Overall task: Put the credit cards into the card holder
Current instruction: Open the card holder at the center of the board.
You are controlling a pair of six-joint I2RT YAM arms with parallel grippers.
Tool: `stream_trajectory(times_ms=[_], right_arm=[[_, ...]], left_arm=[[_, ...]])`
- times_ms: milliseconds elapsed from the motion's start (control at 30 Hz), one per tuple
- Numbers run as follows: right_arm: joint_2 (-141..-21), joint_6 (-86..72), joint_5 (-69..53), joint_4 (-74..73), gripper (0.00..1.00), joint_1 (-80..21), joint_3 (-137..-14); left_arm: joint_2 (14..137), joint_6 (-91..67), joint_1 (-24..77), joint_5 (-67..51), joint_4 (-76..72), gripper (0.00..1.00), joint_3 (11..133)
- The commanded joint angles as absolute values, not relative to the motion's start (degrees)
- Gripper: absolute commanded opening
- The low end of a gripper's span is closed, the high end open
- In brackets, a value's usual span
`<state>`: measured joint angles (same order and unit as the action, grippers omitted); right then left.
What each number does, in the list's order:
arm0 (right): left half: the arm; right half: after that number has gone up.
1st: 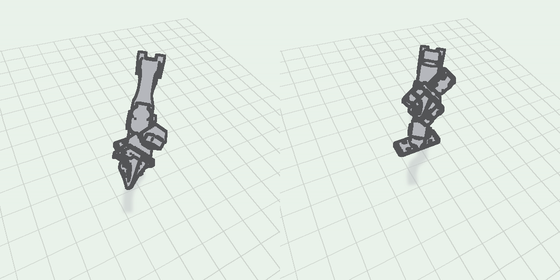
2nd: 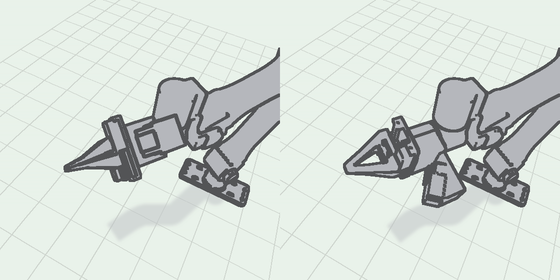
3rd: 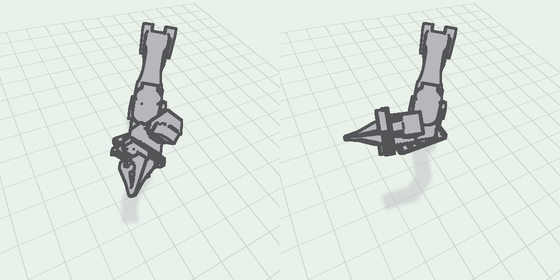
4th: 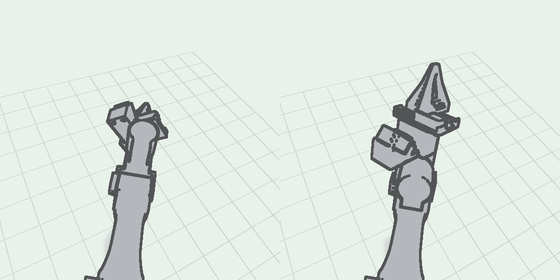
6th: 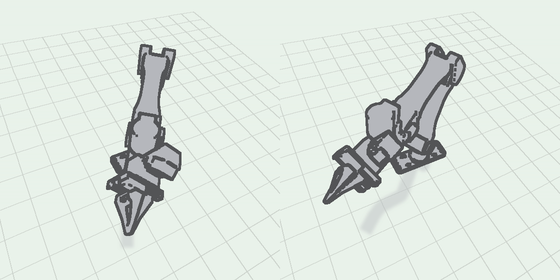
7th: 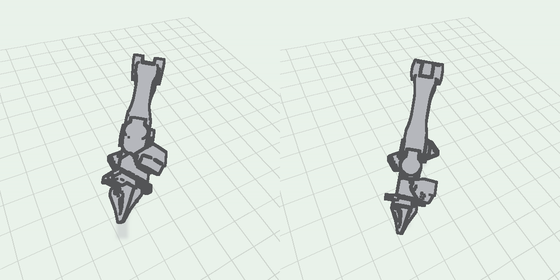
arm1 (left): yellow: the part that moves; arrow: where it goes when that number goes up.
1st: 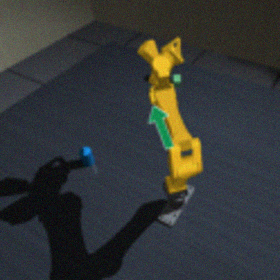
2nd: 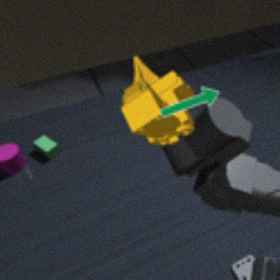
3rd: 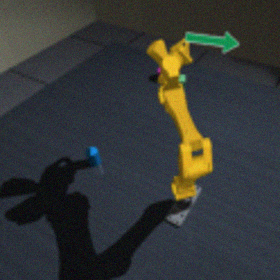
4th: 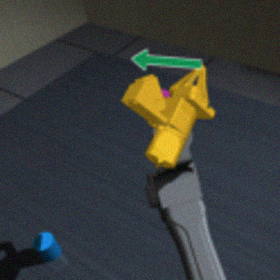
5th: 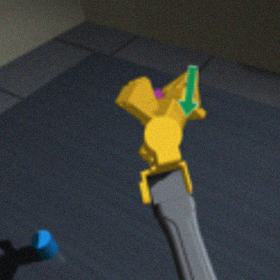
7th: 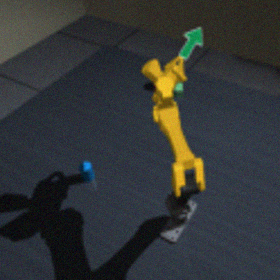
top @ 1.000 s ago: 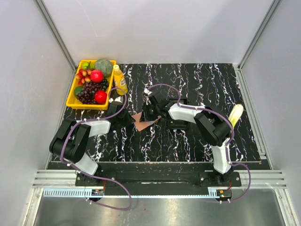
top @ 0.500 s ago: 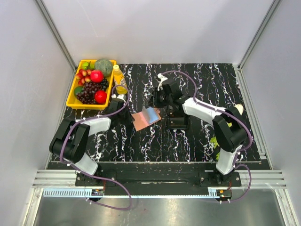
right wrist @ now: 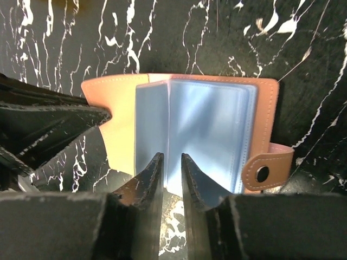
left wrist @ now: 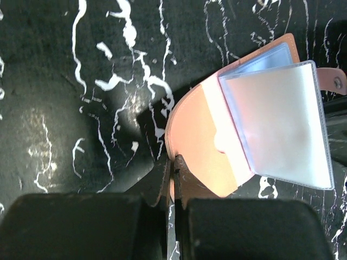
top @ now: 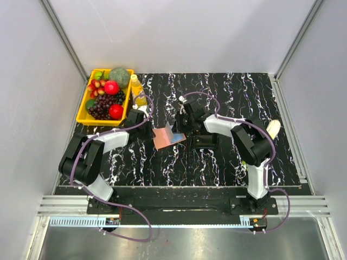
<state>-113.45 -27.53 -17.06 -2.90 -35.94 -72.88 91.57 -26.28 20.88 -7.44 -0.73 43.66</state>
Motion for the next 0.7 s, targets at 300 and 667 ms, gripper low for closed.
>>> stream_trajectory(times_ms=[300, 667], right_arm=[[-117.3, -26.5, -22.8, -2.9, 0.27, -38.1, -75.5], [-122.0, -26.3, -17.7, -4.2, 0.27, -38.4, -75.8]], left_arm=[[94.8, -23.2, 20.6, -10.6, -1.8, 0.00, 48.3], [89.7, -24.1, 19.7, -3.6, 4.0, 0.22, 47.1]])
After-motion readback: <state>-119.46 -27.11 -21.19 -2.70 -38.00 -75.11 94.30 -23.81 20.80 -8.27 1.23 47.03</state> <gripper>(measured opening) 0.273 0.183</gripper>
